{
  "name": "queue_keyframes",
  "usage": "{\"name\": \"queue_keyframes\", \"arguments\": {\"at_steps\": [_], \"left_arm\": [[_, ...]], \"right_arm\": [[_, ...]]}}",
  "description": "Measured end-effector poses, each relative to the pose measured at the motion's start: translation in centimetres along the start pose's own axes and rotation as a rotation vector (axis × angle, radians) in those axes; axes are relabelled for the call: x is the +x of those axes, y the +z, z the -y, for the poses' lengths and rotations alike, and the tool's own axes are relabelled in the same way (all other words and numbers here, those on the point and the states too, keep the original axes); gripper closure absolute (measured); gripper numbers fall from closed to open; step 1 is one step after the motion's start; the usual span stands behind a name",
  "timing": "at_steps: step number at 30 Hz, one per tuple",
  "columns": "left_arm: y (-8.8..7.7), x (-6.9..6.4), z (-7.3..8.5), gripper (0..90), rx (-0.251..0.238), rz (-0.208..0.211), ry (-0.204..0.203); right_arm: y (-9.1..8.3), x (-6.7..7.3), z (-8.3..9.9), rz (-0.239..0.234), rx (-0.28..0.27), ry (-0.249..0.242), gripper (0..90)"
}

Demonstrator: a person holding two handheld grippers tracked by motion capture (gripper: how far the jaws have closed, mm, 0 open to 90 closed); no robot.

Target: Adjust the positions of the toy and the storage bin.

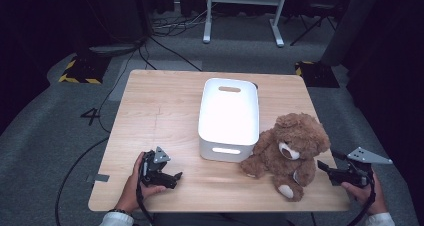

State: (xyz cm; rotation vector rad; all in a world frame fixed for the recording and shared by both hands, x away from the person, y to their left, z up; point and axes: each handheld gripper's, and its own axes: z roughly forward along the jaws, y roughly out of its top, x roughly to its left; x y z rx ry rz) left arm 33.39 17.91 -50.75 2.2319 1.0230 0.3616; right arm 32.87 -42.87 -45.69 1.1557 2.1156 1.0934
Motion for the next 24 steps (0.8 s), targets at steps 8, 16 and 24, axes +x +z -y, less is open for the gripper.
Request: {"name": "queue_keyframes", "arguments": {"at_steps": [8, 16, 24], "left_arm": [[0.0, 0.0, 0.0, 0.2, 0.0, 0.0, 0.0], [0.0, 0.0, 0.0, 0.2, 0.0, 0.0, 0.0], [0.0, 0.0, 0.0, 0.2, 0.0, 0.0, 0.0]], "right_arm": [[-1.2, 0.5, -1.8, -0.013, -0.057, -0.022, 23.4], [-1.9, 0.9, -2.5, -0.045, -0.085, -0.019, 23.2], [-2.4, 2.4, -3.6, -0.12, -0.124, -0.029, 22.9]]}}
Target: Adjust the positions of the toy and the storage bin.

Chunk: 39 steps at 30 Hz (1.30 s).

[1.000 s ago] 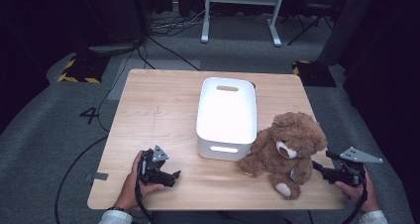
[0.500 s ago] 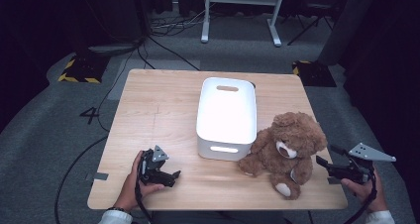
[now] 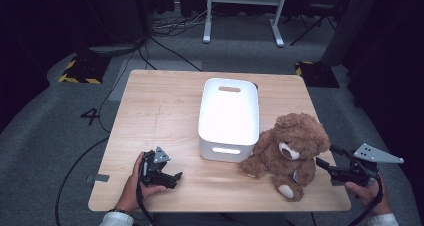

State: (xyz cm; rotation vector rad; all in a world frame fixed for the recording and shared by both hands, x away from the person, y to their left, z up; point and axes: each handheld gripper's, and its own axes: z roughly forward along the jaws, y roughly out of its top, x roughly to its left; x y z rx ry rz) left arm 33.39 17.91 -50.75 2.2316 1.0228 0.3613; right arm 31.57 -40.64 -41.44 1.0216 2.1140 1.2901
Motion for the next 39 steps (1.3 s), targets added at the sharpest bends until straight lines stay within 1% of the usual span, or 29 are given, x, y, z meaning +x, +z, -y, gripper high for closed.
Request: {"name": "queue_keyframes", "arguments": {"at_steps": [1, 2, 4, 5, 8, 10, 14, 15, 19, 22, 23, 24, 25, 26, 28, 30, 31, 32, 35, 36, 37, 39], "left_arm": [[0.0, 0.0, 0.0, 0.2, -0.001, 0.0, -0.001], [0.0, 0.0, 0.0, 0.2, 0.0, 0.0, 0.0], [0.0, 0.0, 0.0, 0.2, 0.0, 0.0, 0.0], [0.0, 0.0, 0.0, 0.2, 0.0, 0.0, 0.0], [0.0, 0.0, 0.0, 0.2, -0.001, 0.0, -0.001], [0.0, 0.0, 0.0, 0.2, 0.0, 0.0, 0.0], [0.0, 0.0, 0.0, 0.2, 0.0, -0.001, 0.0], [0.0, 0.0, 0.0, 0.2, 0.0, -0.001, 0.0], [0.0, 0.0, 0.0, 0.2, 0.0, -0.001, 0.0], [0.0, 0.0, 0.0, 0.3, -0.001, -0.001, -0.001], [0.0, 0.0, 0.0, 0.3, -0.001, -0.001, -0.001], [0.0, 0.0, 0.0, 0.3, 0.0, -0.001, 0.0], [0.0, 0.0, 0.0, 0.3, -0.001, -0.001, -0.002], [0.0, 0.0, 0.0, 0.3, -0.001, -0.001, -0.001], [0.0, 0.0, 0.0, 0.3, 0.0, -0.001, 0.0], [0.0, 0.0, 0.0, 0.3, -0.001, -0.003, -0.001], [0.0, 0.0, 0.0, 0.4, -0.001, -0.005, -0.001], [0.0, 0.0, 0.0, 0.5, -0.001, -0.005, -0.001], [0.0, 0.0, 0.0, 0.5, -0.001, -0.005, -0.001], [0.0, 0.0, 0.0, 0.5, -0.001, -0.005, -0.001], [0.0, 0.0, 0.0, 0.5, 0.0, -0.004, -0.002], [0.0, -0.1, 0.0, 0.5, -0.001, -0.005, -0.002]], "right_arm": [[0.0, 0.0, 0.0, 0.0, 0.0, 0.0, 22.9], [0.2, 0.6, -0.3, -0.011, -0.001, -0.012, 22.9], [0.3, 0.8, -0.4, -0.016, -0.002, -0.018, 22.6], [0.5, 1.2, -0.6, -0.03, 0.0, -0.024, 22.3], [1.1, 1.9, -0.7, -0.051, 0.018, -0.045, 21.7], [1.7, 2.1, -0.7, -0.069, 0.031, -0.043, 21.6], [2.6, 2.4, -0.8, -0.084, 0.051, -0.041, 21.3], [3.1, 2.7, -0.8, -0.093, 0.067, -0.042, 19.5], [4.0, 3.0, -0.7, -0.092, 0.096, -0.05, 18.9], [4.8, 3.2, -0.6, -0.058, 0.13, -0.061, 18.6], [5.0, 3.4, -0.6, -0.056, 0.137, -0.07, 18.3], [5.3, 3.7, -0.6, -0.077, 0.152, -0.085, 16.5], [5.6, 3.9, -0.6, -0.076, 0.162, -0.099, 16.5], [5.6, 3.9, -0.6, -0.076, 0.162, -0.099, 16.5], [6.2, 4.1, -0.5, -0.062, 0.176, -0.11, 16.3], [6.9, 4.2, -0.4, -0.055, 0.183, -0.108, 16.6], [7.0, 4.2, -0.4, -0.053, 0.178, -0.114, 18.5], [7.3, 4.5, -0.3, -0.044, 0.173, -0.133, 21.9], [7.4, 4.9, -0.2, -0.03, 0.157, -0.161, 30.0], [7.5, 5.2, 0.0, -0.019, 0.151, -0.173, 35.2], [7.5, 5.2, 0.0, -0.019, 0.151, -0.173, 35.2], [7.5, 5.3, 0.1, -0.011, 0.144, -0.172, 40.1]]}}
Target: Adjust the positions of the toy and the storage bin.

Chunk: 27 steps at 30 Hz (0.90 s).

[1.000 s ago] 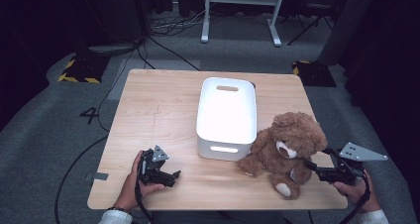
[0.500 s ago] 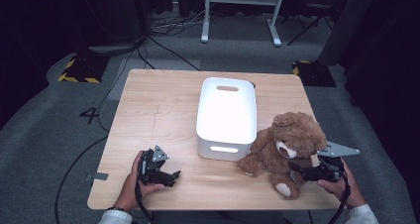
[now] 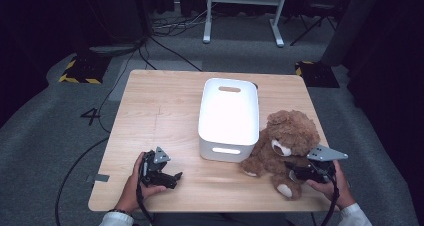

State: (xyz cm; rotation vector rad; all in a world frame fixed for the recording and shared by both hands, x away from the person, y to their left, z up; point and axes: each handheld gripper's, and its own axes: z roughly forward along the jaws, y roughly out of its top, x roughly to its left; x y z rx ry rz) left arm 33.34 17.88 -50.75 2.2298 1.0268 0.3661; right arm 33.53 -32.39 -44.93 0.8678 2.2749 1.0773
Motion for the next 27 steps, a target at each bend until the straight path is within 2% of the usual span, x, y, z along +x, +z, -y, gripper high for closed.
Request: {"name": "queue_keyframes", "arguments": {"at_steps": [3, 4, 6, 8, 9, 11, 12, 15, 22, 27], "left_arm": [[0.0, 0.0, 0.0, 0.5, 0.0, 0.0, 0.0], [0.0, 0.0, 0.0, 0.5, 0.0, 0.0, 0.0], [0.0, 0.0, 0.0, 0.5, 0.0, 0.0, 0.0], [0.0, -0.1, 0.0, 0.5, 0.001, -0.002, -0.004], [0.0, -0.1, -0.1, 0.5, 0.001, -0.005, -0.003], [0.0, -0.1, -0.1, 0.5, 0.001, -0.006, -0.004], [0.0, -0.1, -0.1, 0.5, 0.002, -0.006, -0.003], [0.1, -0.1, -0.1, 0.5, 0.001, -0.002, -0.004], [0.1, -0.1, -0.2, 0.3, 0.004, -0.001, -0.001], [0.1, -0.1, -0.2, 0.3, 0.005, -0.001, -0.001]], "right_arm": [[0.0, 0.0, 0.1, 0.021, -0.008, 0.007, 48.6], [0.0, 0.0, 0.1, 0.021, -0.008, 0.007, 48.6], [0.1, 0.2, 0.0, 0.062, -0.016, 0.008, 51.8], [0.1, 0.3, 0.0, 0.079, -0.018, 0.012, 52.3], [0.3, 0.5, 0.0, 0.105, -0.022, 0.016, 53.0], [0.3, 0.5, 0.0, 0.117, -0.022, 0.016, 53.3], [0.5, 0.5, 0.0, 0.15, -0.026, 0.022, 53.8], [0.6, 0.3, 0.0, 0.171, -0.03, 0.038, 54.0], [1.9, -0.5, -0.3, 0.256, -0.041, 0.098, 55.1], [3.2, -1.7, -0.9, 0.314, -0.051, 0.137, 56.3]]}}
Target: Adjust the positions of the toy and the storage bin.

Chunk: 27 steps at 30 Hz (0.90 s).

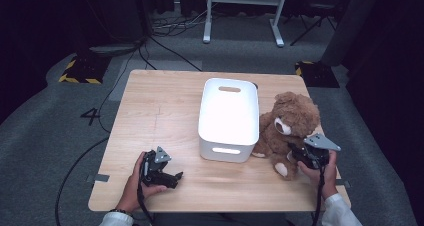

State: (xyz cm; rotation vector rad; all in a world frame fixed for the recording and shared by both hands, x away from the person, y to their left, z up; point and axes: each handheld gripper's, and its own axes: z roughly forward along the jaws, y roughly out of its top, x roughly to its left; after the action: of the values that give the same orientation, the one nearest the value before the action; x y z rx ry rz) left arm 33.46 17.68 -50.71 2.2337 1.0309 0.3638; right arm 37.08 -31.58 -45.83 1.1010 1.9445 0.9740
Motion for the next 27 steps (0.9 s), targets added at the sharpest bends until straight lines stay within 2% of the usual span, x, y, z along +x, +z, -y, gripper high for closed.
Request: {"name": "queue_keyframes", "arguments": {"at_steps": [5, 6, 8, 12, 17, 21, 24, 25, 27], "left_arm": [[0.0, 0.0, 0.0, 0.3, 0.0, 0.0, 0.0], [0.0, 0.0, 0.0, 0.2, 0.0, 0.001, 0.0], [0.0, 0.0, 0.0, 0.2, 0.0, 0.0, 0.0], [0.0, 0.0, 0.0, 0.2, 0.0, 0.001, 0.0], [0.0, 0.0, 0.0, 0.2, 0.0, 0.001, 0.0], [0.0, 0.0, 0.0, 0.3, 0.0, 0.001, 0.0], [0.0, 0.0, 0.0, 0.2, 0.0, 0.001, 0.0], [0.0, 0.0, 0.0, 0.2, 0.0, 0.002, 0.0], [0.0, 0.0, 0.0, 0.2, 0.0, 0.001, 0.0]], "right_arm": [[0.9, -0.7, -0.4, 0.028, 0.001, 0.025, 57.5], [1.3, -1.1, -0.5, 0.055, 0.0, 0.029, 57.8], [1.6, -1.3, -0.6, 0.069, 0.0, 0.038, 57.8], [1.9, -1.4, -0.7, 0.099, -0.001, 0.05, 57.9], [2.0, -0.7, -0.8, 0.134, -0.005, 0.018, 58.4], [1.7, -0.8, -0.7, 0.074, -0.02, 0.025, 57.7], [1.1, -1.2, -0.5, -0.033, -0.041, 0.023, 54.9], [1.1, -1.2, -0.5, -0.033, -0.041, 0.023, 54.9], [0.7, -1.4, -0.4, -0.079, -0.053, 0.024, 54.2]]}}
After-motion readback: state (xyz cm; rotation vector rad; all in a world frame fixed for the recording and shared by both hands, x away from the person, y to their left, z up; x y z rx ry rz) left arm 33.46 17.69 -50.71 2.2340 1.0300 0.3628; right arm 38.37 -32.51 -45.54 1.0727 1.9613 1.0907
